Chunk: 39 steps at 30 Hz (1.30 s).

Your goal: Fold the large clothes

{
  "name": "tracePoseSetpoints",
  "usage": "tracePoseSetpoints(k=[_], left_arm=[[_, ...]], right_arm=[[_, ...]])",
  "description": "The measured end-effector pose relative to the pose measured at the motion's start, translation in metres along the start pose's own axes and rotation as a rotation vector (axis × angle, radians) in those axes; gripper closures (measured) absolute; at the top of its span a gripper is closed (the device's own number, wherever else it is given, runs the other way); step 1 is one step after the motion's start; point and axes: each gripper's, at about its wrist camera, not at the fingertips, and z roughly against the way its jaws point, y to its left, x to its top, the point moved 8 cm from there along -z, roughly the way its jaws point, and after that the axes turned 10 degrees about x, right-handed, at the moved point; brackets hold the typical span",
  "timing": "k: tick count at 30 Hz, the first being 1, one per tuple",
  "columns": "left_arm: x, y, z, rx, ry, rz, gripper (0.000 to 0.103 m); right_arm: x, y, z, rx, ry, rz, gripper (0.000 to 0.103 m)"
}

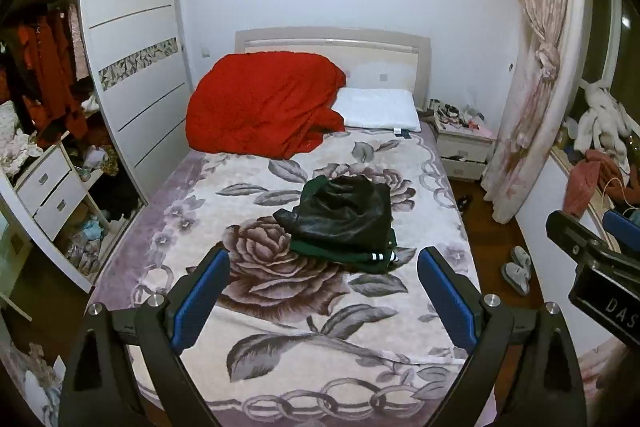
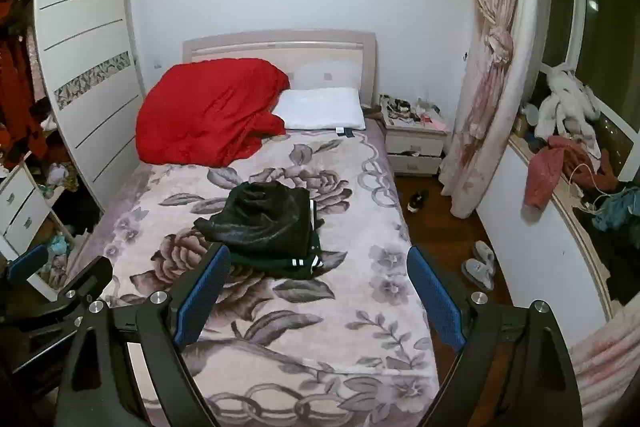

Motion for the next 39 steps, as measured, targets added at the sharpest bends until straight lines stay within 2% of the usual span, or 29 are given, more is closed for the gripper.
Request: tracePoseSetpoints(k=[10, 15, 39], left_arm=[[0.0, 0.009, 0.021, 0.027, -0.06, 0.012, 0.007], [-0.003, 0.012, 0.025, 0.031, -0.062, 0.011, 0.006], [-0.013, 0.02, 0.035, 0.046, -0.067, 0.035, 0.005]], right_arm=[[-0.002, 0.006, 0.034, 0.014, -0.023, 0.006, 0.01], [-0.003, 0.009, 0.042, 0.018, -0.029, 0.015, 0.006], [-0.016, 0.009, 0.056, 0.01, -0.054, 0.047, 0.002]])
